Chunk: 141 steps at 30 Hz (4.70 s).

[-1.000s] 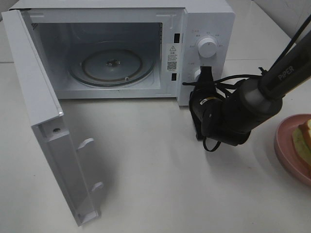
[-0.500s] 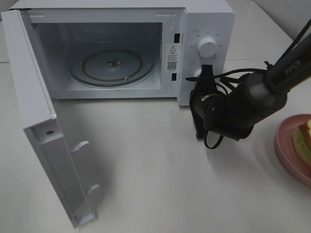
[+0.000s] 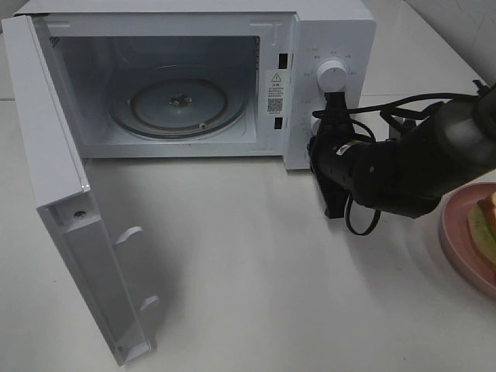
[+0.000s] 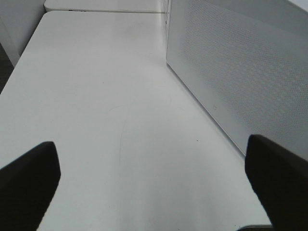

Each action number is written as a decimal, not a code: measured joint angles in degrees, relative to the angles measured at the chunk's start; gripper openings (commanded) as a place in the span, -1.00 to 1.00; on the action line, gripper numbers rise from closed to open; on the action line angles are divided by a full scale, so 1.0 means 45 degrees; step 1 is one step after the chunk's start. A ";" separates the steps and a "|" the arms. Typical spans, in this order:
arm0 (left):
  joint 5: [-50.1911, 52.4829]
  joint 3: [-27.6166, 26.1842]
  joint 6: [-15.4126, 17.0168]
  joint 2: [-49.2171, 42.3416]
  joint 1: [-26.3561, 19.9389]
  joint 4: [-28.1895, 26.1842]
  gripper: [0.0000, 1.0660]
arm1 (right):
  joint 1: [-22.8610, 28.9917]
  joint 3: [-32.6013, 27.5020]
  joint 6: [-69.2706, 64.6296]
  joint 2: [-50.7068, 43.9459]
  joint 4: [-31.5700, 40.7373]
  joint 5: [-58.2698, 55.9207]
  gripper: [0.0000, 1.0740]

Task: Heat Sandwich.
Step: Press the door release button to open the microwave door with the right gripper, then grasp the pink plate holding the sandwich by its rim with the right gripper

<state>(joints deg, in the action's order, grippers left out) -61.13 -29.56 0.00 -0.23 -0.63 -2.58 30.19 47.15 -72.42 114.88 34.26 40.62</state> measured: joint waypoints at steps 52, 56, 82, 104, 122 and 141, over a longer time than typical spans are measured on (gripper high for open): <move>0.0000 0.0000 0.0000 0.0000 0.0000 0.0000 0.88 | -0.0904 -0.1528 1.2312 -0.8454 -0.8849 -1.6730 -0.26; 0.0000 0.0000 0.0000 0.0000 0.0000 0.0000 0.88 | -0.1375 -0.1528 1.2580 -0.8671 -0.9142 -1.7163 0.24; 0.0000 0.0000 0.0000 0.0000 0.0000 0.0000 0.88 | -0.3871 -0.1528 1.2656 -0.8442 -0.9829 -1.7227 0.80; 0.0000 0.0000 0.0000 0.0000 0.0000 0.0000 0.88 | -0.4113 0.0089 1.3063 -0.4011 -1.0415 -1.6616 0.71; 0.0000 0.0000 0.0000 0.0000 0.0000 0.0000 0.88 | -0.4686 0.0280 1.3356 -0.2419 -1.0466 -1.6056 0.65; 0.0000 0.0000 0.0000 0.0000 0.0000 0.0000 0.88 | -0.4711 0.0306 1.3700 -0.2063 -1.0364 -1.6043 0.38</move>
<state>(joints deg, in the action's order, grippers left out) -61.13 -29.56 0.00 -0.23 -0.63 -2.58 9.00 48.53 -10.77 105.60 -12.38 -31.57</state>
